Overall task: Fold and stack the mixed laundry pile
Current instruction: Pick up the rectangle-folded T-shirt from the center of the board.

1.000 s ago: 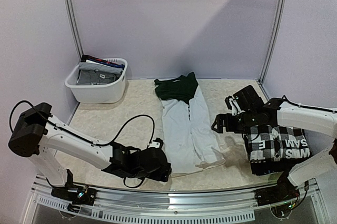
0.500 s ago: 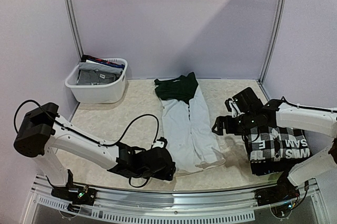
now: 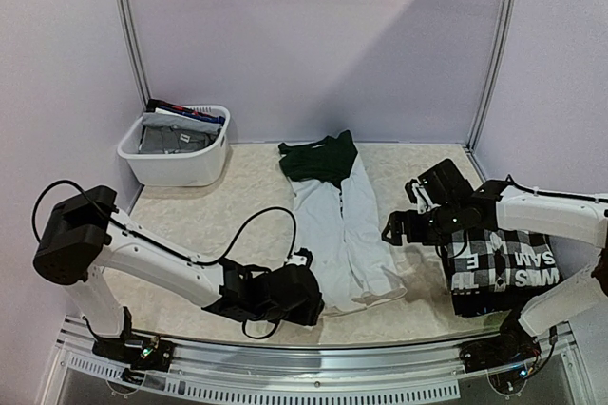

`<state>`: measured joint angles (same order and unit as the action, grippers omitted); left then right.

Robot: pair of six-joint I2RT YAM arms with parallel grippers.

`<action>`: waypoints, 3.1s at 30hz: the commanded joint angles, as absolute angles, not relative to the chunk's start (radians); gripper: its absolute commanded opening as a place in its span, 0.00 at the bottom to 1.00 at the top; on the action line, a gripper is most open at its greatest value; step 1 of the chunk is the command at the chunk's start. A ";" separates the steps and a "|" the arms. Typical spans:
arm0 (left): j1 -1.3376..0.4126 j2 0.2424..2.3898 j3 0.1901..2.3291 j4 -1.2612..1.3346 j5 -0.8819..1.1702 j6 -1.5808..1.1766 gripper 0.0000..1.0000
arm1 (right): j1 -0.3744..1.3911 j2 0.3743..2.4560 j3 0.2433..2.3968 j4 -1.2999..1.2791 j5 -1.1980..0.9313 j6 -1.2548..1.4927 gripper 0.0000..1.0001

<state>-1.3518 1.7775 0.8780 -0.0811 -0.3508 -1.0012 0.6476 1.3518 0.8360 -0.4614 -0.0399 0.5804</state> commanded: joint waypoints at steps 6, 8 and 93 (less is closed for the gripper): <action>-1.347 1.837 0.886 -0.056 -0.294 -1.022 0.37 | 0.648 1.364 0.814 -0.439 -0.053 0.586 0.99; -1.347 1.841 0.879 -0.047 -0.292 -1.027 0.24 | 0.650 1.362 0.812 -0.442 -0.054 0.587 0.99; -1.350 1.697 0.590 0.148 -0.351 -1.045 0.00 | 0.850 1.394 0.453 -0.050 -0.296 0.904 0.60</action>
<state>-1.3437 1.6829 0.6243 0.1909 -0.3679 -1.0481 0.8562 1.3518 0.4622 -0.0170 -0.3122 0.9226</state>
